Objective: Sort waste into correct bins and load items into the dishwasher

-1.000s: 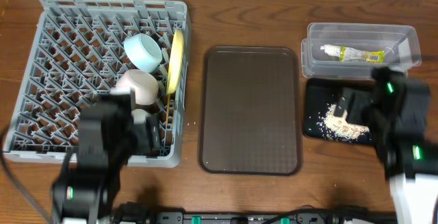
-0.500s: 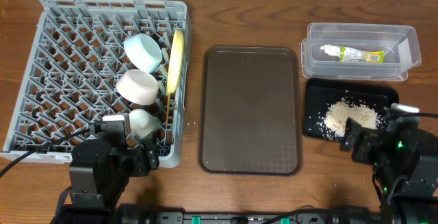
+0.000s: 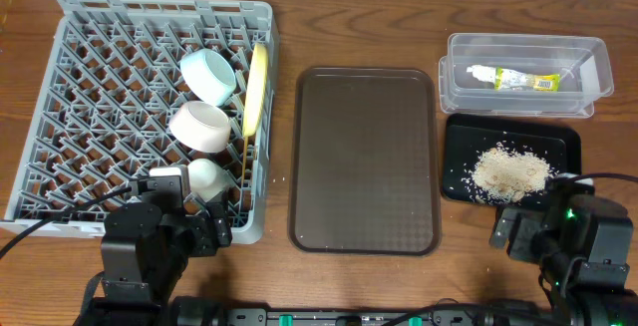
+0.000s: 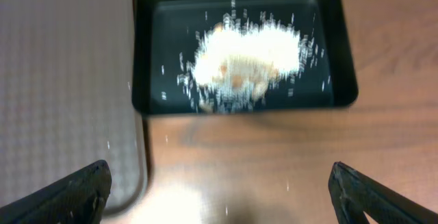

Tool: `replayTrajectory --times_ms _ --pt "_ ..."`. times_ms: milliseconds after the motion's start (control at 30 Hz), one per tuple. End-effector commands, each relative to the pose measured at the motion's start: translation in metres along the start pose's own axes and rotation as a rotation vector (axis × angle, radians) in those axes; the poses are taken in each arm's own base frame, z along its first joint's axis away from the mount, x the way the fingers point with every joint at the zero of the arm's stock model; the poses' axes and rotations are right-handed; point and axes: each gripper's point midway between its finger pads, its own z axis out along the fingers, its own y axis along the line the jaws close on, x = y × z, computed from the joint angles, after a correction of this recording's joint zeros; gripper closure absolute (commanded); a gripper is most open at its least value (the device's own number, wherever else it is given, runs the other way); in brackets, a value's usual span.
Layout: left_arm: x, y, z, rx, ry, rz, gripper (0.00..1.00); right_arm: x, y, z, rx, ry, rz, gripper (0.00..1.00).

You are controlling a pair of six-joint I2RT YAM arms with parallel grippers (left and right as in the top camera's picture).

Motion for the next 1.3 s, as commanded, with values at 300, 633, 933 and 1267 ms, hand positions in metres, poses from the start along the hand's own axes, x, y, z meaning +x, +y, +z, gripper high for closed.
replayTrajectory --times_ms 300,633,933,1267 --pt "0.003 0.000 0.001 0.002 0.008 0.003 0.12 -0.057 0.028 -0.007 -0.129 -0.548 -0.098 0.01" --pt "0.003 0.000 0.001 0.002 0.008 0.003 0.12 -0.069 0.035 0.004 -0.202 -0.985 -0.048 0.01" --pt "0.003 0.000 0.001 0.002 0.008 0.003 0.12 -0.035 0.043 0.055 -0.232 -0.860 -0.086 0.01" --pt "0.003 0.000 0.001 0.002 0.008 0.003 0.12 -0.021 0.050 0.068 -0.263 -0.780 -0.112 0.01"
